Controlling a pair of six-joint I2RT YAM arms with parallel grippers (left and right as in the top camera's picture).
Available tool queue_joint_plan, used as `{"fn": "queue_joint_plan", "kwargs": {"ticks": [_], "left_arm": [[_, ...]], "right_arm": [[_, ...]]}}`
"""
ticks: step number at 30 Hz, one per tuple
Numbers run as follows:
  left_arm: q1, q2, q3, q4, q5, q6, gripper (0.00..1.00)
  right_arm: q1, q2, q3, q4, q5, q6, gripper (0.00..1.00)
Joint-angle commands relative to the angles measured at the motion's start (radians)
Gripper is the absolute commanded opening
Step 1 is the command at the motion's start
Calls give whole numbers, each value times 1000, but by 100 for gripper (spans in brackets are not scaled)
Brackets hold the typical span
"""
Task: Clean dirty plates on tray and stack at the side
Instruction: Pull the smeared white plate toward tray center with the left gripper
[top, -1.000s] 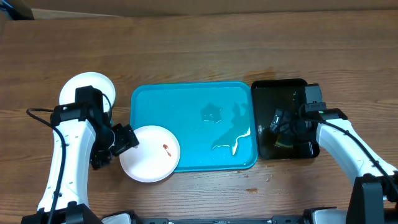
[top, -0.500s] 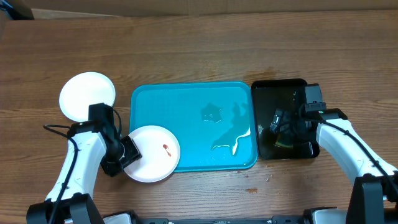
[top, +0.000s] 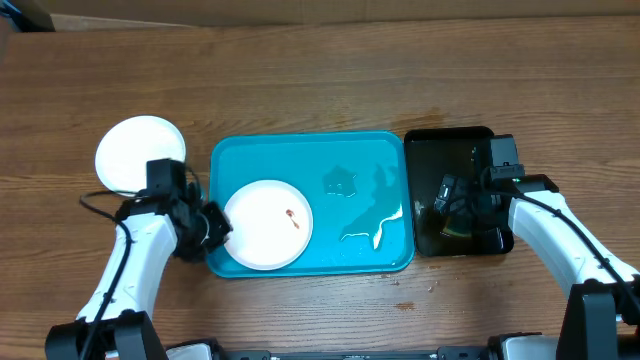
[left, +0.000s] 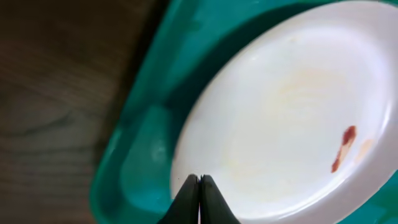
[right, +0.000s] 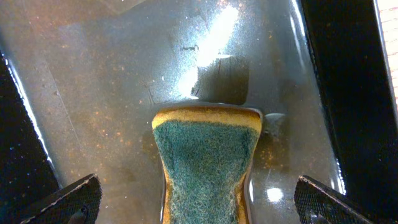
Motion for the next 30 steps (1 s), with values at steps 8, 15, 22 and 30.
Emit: {"fn": "queue_joint_plan", "kwargs": {"ticks": [8, 15, 22, 30], "left_arm": [[-187, -5, 54, 91, -2, -5, 37], [-172, -5, 220, -222, -236, 2, 48], [-186, -3, 120, -272, -233, -1, 39], [-185, -3, -16, -77, -190, -33, 31]], "right_arm": [[-2, -1, -6, 4, 7, -1, 100], [-2, -1, -6, 4, 7, -1, 100], [-2, -1, -6, 4, 7, -1, 100], [-2, -1, -6, 4, 7, -1, 100]]}}
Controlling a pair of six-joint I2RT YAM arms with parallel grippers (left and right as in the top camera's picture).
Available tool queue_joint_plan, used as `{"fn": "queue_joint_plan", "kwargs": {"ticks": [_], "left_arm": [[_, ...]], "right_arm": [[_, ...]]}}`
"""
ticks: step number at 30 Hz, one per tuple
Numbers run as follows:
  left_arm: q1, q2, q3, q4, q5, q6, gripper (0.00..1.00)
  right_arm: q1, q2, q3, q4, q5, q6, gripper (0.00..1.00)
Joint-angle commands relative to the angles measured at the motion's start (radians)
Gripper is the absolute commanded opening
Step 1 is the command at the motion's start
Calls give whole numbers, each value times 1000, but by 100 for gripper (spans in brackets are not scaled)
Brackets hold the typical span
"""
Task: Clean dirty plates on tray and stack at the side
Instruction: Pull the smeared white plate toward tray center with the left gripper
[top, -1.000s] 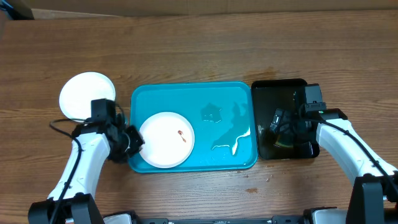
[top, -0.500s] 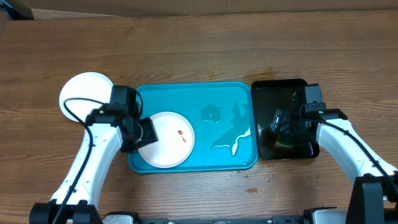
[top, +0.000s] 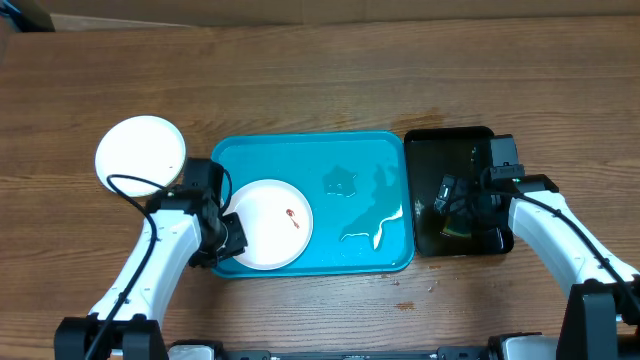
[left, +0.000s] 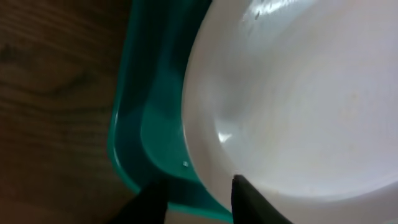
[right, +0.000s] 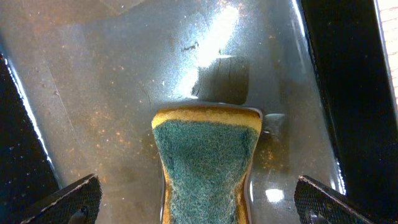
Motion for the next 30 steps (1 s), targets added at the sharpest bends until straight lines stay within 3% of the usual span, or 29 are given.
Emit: {"fn": "queue_joint_plan", "kwargs": {"ticks": [1, 13, 23, 30], "left_arm": [[-7, -3, -33, 63, 58, -15, 29], [-8, -3, -42, 229, 317, -42, 29], [1, -3, 112, -100, -38, -37, 41], [-2, 2, -44, 46, 32, -48, 44]], "right_arm": [[-2, -1, -5, 4, 7, -1, 100], [-2, -1, -5, 4, 7, -1, 100], [-2, -1, -5, 4, 7, -1, 100], [-2, -1, -5, 4, 7, -1, 100]]}}
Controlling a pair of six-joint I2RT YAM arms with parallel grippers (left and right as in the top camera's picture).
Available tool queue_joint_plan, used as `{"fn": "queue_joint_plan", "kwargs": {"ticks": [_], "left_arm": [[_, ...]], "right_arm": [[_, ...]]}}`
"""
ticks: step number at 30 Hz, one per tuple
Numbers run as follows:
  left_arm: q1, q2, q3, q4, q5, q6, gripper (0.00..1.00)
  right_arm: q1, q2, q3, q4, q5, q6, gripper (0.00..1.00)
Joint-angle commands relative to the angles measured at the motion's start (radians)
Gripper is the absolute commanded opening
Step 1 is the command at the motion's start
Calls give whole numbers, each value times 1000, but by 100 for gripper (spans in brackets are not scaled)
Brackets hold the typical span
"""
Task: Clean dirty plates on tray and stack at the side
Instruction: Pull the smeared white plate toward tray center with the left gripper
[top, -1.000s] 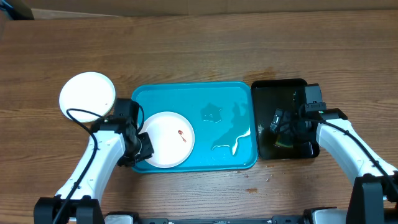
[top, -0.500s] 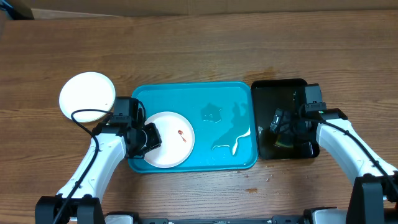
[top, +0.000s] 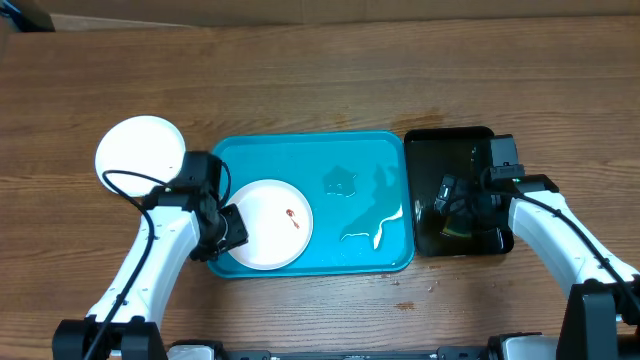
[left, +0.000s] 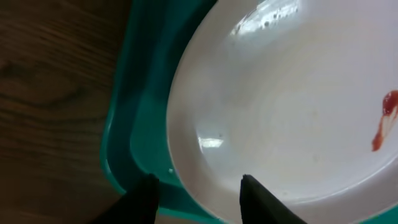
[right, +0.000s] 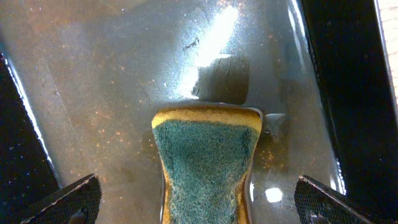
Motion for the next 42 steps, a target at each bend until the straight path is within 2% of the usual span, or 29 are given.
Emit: {"fn": "queue_joint_plan", "kwargs": {"ticks": [1, 7, 18, 22, 27, 32, 42], "left_arm": [[-2, 2, -92, 69, 37, -14, 43], [-2, 2, -120, 169, 128, -14, 36], [-2, 2, -118, 315, 407, -30, 38], [1, 2, -56, 266, 365, -18, 45], [-2, 2, 123, 113, 159, 60, 48], [-3, 5, 180, 97, 24, 137, 49], [-45, 180, 180, 109, 107, 137, 56]], "right_arm": [[-2, -1, -5, 5, 7, 0, 100], [-2, -1, -5, 5, 7, 0, 100], [-2, -1, -5, 5, 7, 0, 100], [-2, -1, -5, 5, 7, 0, 100], [-2, -1, -5, 5, 7, 0, 100], [-2, -1, -5, 5, 7, 0, 100], [-2, -1, -5, 5, 7, 0, 100]]}}
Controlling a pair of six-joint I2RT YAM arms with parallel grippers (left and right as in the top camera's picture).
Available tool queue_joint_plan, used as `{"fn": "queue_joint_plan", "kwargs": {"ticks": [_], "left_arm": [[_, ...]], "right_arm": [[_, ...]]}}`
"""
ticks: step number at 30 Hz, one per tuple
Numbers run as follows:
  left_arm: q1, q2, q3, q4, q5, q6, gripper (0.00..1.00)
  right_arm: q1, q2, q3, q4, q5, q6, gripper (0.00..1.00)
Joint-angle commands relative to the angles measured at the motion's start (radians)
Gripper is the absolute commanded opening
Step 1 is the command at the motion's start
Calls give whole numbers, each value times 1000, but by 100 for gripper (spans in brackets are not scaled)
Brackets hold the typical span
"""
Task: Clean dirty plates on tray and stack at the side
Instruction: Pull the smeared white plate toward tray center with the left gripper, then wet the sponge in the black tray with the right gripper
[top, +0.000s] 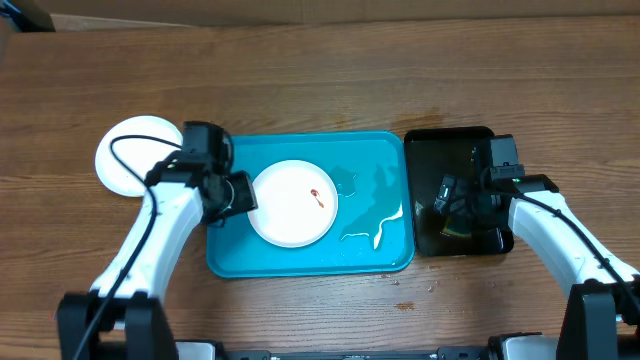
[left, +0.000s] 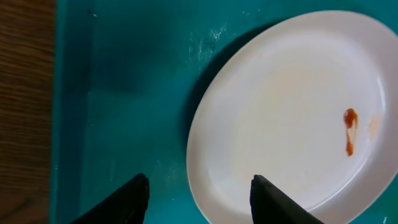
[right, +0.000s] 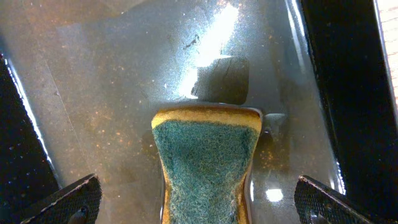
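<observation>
A white plate (top: 293, 203) with a red smear (left: 349, 130) lies in the left half of the teal tray (top: 370, 255). My left gripper (top: 243, 192) is open at the plate's left rim. In the left wrist view one finger (left: 273, 200) is over the plate and the other over bare tray, the left gripper (left: 202, 200) holding nothing. A green and yellow sponge (right: 205, 158) lies in the wet black tray (top: 450, 140). My right gripper (right: 199, 202) stands wide open around the sponge, its fingers apart from it.
A clean white plate (top: 125, 158) sits on the wooden table left of the teal tray, partly under my left arm. Water puddles (top: 375, 215) lie on the teal tray's right half. The black tray stands against the teal tray's right side.
The dirty plate now lies farther right and farther back in the teal tray, away from the front left corner. My left gripper has moved back with it and opened wider. The right arm is unchanged.
At first my left gripper was shut at the plate's rim by the tray's front left corner. Then it was open over that rim, and stayed so a second later. Now the plate lies nearer the tray's middle. The right gripper stayed open over the sponge throughout.
</observation>
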Motion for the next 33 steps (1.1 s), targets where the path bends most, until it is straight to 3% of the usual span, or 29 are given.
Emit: {"fn": "queue_joint_plan", "kwargs": {"ticks": [1, 9, 12, 16, 18, 19, 20, 22, 24, 25, 28, 29, 30, 31, 33], "left_arm": [[-20, 68, 7, 12, 38, 24, 56], [-31, 114, 7, 35, 47, 24, 57], [-31, 114, 7, 39, 41, 24, 57], [-31, 114, 7, 38, 24, 24, 57], [-31, 114, 7, 38, 25, 24, 58], [-31, 114, 7, 37, 25, 24, 58], [-31, 114, 7, 37, 25, 24, 57], [-31, 114, 6, 38, 25, 24, 58], [-31, 114, 5, 37, 22, 24, 58], [-31, 114, 5, 34, 17, 24, 58], [-31, 114, 5, 33, 18, 24, 59], [-31, 114, 5, 33, 18, 24, 60], [-31, 114, 5, 33, 18, 24, 61], [-31, 114, 5, 33, 18, 24, 61], [-31, 114, 5, 33, 18, 24, 61]], "right_arm": [[-2, -1, -5, 4, 7, -1, 100], [-2, -1, -6, -36, -18, 4, 100], [-2, -1, -19, -40, 41, 77, 100], [-2, -1, -82, 90, 92, 126, 99], [-2, -1, -110, 148, 88, 133, 94], [-2, -1, -123, 172, 85, 133, 89], [-2, -1, -130, 185, 85, 134, 78], [-2, -1, -138, 204, 85, 134, 49], [-2, -1, -138, 212, 85, 132, 10], [-2, -1, -137, 217, 85, 132, 4], [-2, -2, -112, 206, 79, 116, 7], [-2, -4, -95, 190, 64, 97, 29], [-2, -5, -79, 172, 49, 86, 68], [-2, -7, -64, 146, 35, 82, 79], [-2, -7, -35, 58, 12, 82, 83]]}}
